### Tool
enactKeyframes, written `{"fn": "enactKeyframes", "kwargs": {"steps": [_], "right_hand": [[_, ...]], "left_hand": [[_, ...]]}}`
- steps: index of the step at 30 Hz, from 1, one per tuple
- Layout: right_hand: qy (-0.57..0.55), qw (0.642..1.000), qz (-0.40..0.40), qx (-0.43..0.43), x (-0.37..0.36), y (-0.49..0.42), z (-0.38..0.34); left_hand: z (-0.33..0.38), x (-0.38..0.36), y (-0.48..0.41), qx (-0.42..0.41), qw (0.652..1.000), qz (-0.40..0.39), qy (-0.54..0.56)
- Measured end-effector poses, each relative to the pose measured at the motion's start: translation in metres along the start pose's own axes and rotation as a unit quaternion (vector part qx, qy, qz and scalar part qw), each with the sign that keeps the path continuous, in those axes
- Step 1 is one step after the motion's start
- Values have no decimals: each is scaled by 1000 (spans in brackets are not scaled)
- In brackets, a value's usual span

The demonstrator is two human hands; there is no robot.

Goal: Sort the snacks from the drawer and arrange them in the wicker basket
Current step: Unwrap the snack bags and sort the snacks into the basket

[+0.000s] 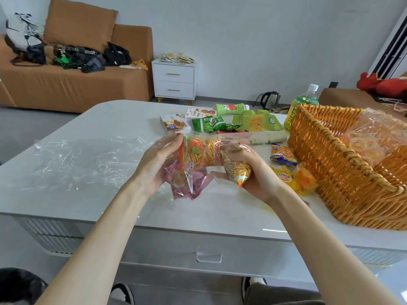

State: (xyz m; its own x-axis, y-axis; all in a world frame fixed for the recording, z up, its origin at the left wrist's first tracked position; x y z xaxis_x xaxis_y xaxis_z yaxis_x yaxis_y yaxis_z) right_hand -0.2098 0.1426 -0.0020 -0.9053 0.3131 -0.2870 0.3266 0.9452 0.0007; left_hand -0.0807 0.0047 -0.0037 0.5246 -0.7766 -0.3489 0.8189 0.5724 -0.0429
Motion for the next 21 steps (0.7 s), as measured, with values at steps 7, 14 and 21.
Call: {"fn": "enactKeyframes", "kwargs": {"steps": [7,14,21], "right_hand": [[136,989,23,60,6,9,-40],[217,975,41,31,-7,1,-47],[369,927,-57,-36,-56,-11,-47]], "left_hand": [[-9,-21,4,-5,1000,8,4],[10,17,8,-19,964,18,-263],[19,16,13,-108,944,9,-312]]}}
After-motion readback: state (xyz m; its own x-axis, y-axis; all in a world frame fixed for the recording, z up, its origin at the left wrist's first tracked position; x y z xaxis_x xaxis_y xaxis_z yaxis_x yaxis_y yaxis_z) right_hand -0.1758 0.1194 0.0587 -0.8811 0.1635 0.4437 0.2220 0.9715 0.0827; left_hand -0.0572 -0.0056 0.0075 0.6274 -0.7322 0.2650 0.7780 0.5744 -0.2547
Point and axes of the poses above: each hand's wrist, its own y-axis away from the middle knuckle, its own x-axis out of the back of the hand, z = x × y, the point moved 7 cm from there along -y, towards the middle knuckle, and after that the axes turned 7 degrees about -z, right-handed, at the moved point
